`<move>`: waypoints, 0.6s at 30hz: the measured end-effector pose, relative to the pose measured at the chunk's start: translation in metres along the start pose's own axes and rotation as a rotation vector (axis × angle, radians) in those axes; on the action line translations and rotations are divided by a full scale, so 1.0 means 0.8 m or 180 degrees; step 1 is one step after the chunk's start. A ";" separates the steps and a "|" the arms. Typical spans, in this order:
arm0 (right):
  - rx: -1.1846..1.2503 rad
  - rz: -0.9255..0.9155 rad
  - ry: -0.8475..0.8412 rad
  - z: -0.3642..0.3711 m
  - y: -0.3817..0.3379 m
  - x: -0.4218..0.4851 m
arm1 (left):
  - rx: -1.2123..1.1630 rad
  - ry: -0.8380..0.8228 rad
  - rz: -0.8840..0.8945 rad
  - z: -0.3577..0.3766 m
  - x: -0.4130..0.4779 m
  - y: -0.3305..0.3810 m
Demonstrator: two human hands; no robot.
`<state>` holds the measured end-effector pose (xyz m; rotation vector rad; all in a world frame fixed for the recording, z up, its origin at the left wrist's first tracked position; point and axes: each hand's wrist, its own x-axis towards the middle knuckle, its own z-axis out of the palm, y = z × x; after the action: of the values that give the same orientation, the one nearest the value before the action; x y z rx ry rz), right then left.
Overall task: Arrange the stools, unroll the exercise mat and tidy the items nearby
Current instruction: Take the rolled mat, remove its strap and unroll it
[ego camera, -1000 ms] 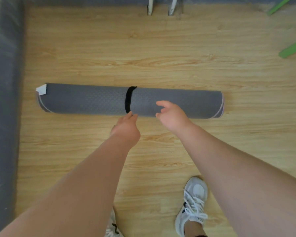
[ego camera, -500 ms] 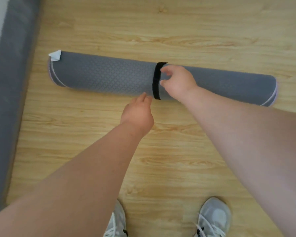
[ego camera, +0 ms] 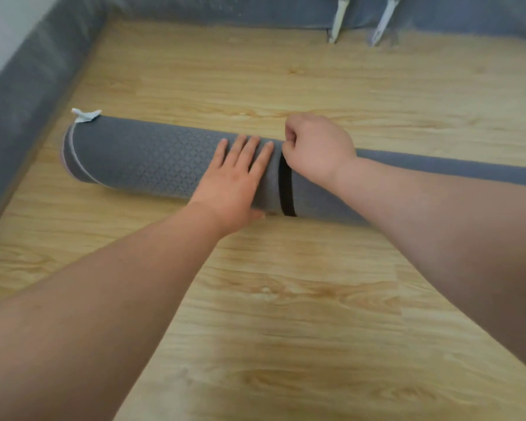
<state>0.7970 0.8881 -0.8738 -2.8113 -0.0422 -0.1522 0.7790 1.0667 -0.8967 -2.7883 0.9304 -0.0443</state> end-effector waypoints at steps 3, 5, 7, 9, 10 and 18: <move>-0.0104 -0.0199 -0.0086 0.001 -0.005 0.007 | 0.0157 -0.0093 0.0141 -0.002 0.013 -0.012; 0.0021 -0.0233 -0.0092 0.001 -0.006 0.007 | 0.0154 -0.0097 0.0068 -0.001 0.011 -0.014; 0.0162 -0.0083 -0.0085 0.003 -0.008 -0.011 | 0.0278 -0.0158 -0.0007 0.001 0.004 -0.008; 0.0146 -0.0135 -0.0003 -0.002 -0.006 -0.026 | 0.0354 -0.0065 0.0004 -0.002 0.003 0.001; 0.0081 -0.0216 -0.0020 -0.001 -0.003 -0.030 | 0.0438 -0.0053 -0.0002 -0.002 0.001 0.003; 0.0106 -0.0334 -0.0091 -0.007 0.005 -0.029 | 0.0469 -0.0019 -0.0020 -0.009 0.006 0.015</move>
<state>0.7732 0.8823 -0.8720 -2.7789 -0.1972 -0.1343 0.7749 1.0529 -0.8924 -2.6545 0.8796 -0.1010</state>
